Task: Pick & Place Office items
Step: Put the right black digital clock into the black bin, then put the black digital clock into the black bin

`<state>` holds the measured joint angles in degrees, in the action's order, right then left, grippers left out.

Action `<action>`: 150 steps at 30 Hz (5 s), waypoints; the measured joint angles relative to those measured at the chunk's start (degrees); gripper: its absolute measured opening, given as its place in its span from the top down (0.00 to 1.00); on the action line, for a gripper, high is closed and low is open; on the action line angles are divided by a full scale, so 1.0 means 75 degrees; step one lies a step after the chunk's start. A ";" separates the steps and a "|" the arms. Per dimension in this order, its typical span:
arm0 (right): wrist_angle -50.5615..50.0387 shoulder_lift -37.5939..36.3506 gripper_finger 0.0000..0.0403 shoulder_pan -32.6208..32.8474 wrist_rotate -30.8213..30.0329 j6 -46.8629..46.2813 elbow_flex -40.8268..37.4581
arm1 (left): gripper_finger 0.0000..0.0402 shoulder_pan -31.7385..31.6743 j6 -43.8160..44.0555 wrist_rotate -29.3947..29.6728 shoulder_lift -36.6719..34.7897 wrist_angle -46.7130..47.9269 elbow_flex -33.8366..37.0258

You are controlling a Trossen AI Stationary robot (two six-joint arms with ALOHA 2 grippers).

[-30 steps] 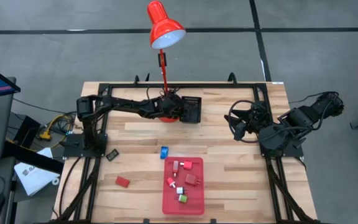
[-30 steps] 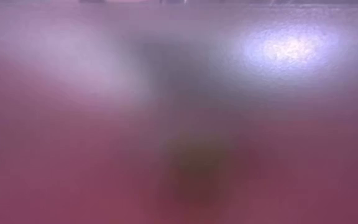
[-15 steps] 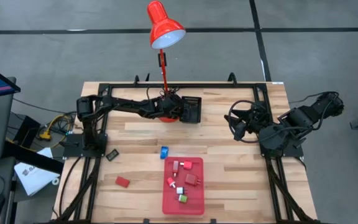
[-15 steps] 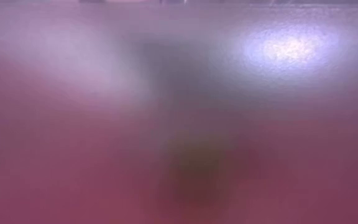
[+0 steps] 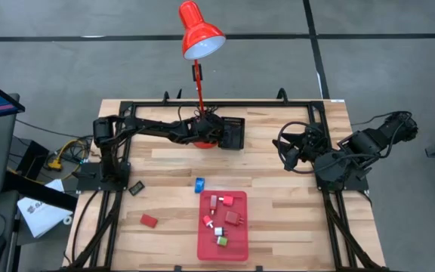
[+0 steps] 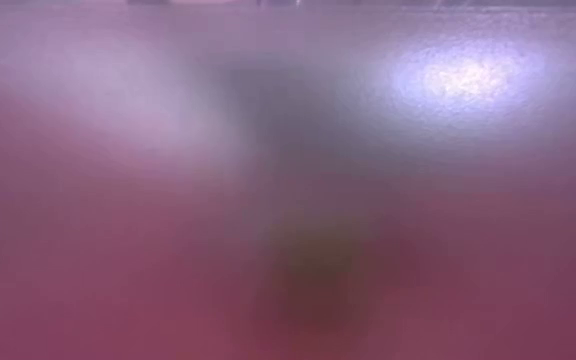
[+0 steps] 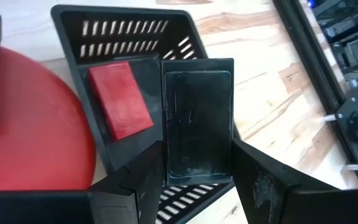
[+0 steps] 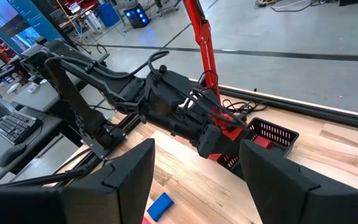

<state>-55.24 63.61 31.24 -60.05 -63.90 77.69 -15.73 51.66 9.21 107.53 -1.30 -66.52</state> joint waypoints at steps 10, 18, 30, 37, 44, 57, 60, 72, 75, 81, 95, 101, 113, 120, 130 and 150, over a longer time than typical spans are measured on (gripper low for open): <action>0.0000 0.0000 0.43 0.0038 0.0000 0.0000 0.0000 | 0.56 0.0000 -0.0044 -0.0006 0.0000 -0.0093 0.0000; 0.0000 0.0000 0.43 0.0038 0.0000 0.0000 0.0000 | 0.48 0.0000 -0.0041 -0.0009 -0.0003 -0.0094 0.0000; 0.0000 0.0000 0.43 0.0091 0.0000 -0.0017 0.0000 | 0.45 0.0056 -0.0360 -0.0633 -0.0581 -0.0021 0.0003; -0.0003 0.0014 0.43 0.0137 -0.0006 -0.0003 0.0000 | 0.46 0.0636 -0.2753 -0.2316 -0.2014 0.0714 0.0082; -0.0075 0.0017 0.43 0.0134 -0.0074 -0.0003 0.0000 | 0.49 0.1742 -0.3651 -0.1801 -0.2813 0.4769 0.0415; 0.0000 0.0017 0.43 0.0184 -0.0101 -0.0023 0.0000 | 0.41 0.3389 0.0604 -0.1279 -0.4229 0.8185 0.2252; 0.0000 0.0017 0.43 0.0184 -0.0150 -0.0017 0.0000 | 0.38 0.3617 0.1575 -0.1371 -0.4643 0.8621 0.2609; 0.0002 0.0017 0.43 0.0181 -0.0207 0.0178 0.0000 | 0.31 0.3699 0.0482 -0.2776 -0.4543 0.8988 0.3827; 0.0038 0.0017 0.43 0.0181 -0.0206 0.0178 0.0000 | 0.30 0.3671 0.0017 -0.2787 -0.4141 0.8754 0.3920; 0.0173 0.0017 0.43 0.0181 -0.0205 0.0178 0.0000 | 0.30 0.3393 -0.0504 -0.2894 -0.3269 0.7995 0.4010; 0.0152 0.0017 0.43 0.0179 -0.0196 0.0178 0.0000 | 0.33 0.2368 -0.0849 -0.2374 -0.3128 0.7735 0.3975; 0.0023 0.0017 0.43 0.0160 -0.0186 0.0178 0.0000 | 0.33 0.2119 -0.0853 -0.2430 -0.3181 0.6765 0.3408; 0.0000 0.0017 0.43 0.0217 -0.0180 0.0111 0.0000 | 0.34 0.1923 -0.0629 -0.1441 -0.3179 0.6345 0.2190; -0.0008 0.0017 0.43 0.0233 -0.0180 0.0065 0.0000 | 0.33 0.1920 -0.0309 -0.1403 -0.3152 0.6384 0.2510; 0.0006 0.0017 0.43 0.0233 -0.0070 0.0048 0.0000 | 0.24 0.1877 -0.0413 -0.1581 -0.3128 0.6066 0.3161; 0.0035 0.0017 0.43 0.0233 -0.0032 0.0035 0.0000 | 0.41 0.1440 -0.0072 -0.1807 -0.3133 0.5247 0.3742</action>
<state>-54.98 63.75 32.99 -60.29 -63.64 77.69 -4.93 51.12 -4.34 84.03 38.05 -38.46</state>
